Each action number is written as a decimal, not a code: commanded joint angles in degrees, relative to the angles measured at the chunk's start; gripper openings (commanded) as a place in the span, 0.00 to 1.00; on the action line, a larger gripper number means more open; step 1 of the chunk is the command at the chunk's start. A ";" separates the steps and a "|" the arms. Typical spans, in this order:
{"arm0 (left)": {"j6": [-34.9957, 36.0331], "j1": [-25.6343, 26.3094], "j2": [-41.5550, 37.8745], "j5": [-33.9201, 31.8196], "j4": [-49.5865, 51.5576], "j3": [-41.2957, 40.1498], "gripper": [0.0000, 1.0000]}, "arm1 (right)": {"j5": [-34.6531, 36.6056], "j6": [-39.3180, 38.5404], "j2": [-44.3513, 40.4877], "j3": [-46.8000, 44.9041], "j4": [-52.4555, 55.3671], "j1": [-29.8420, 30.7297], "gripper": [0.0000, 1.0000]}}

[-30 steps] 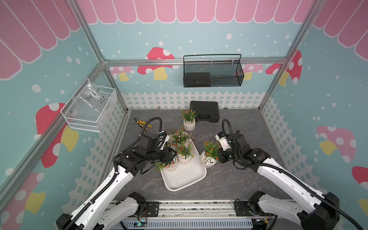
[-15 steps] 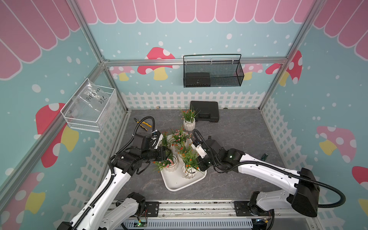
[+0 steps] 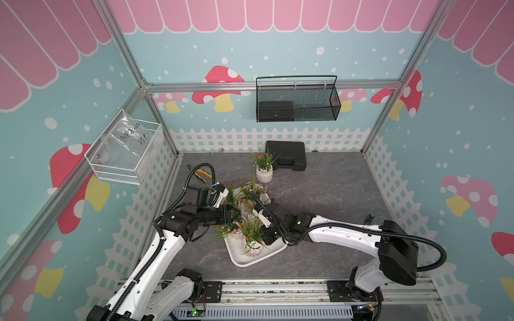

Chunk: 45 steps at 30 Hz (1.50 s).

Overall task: Put the potted gypsophila into the storage box
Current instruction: Place the baby's breath potted plant at the storage box.

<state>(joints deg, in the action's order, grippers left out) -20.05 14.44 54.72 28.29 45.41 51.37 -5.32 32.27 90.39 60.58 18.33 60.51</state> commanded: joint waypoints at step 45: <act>-1.99 -3.11 8.04 -0.89 -4.39 9.49 0.66 | -17.74 -4.15 -1.70 4.49 -6.92 -36.05 0.58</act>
<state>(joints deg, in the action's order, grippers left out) -22.24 11.94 61.36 29.34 40.56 58.39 -19.51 29.80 84.53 60.99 12.60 26.17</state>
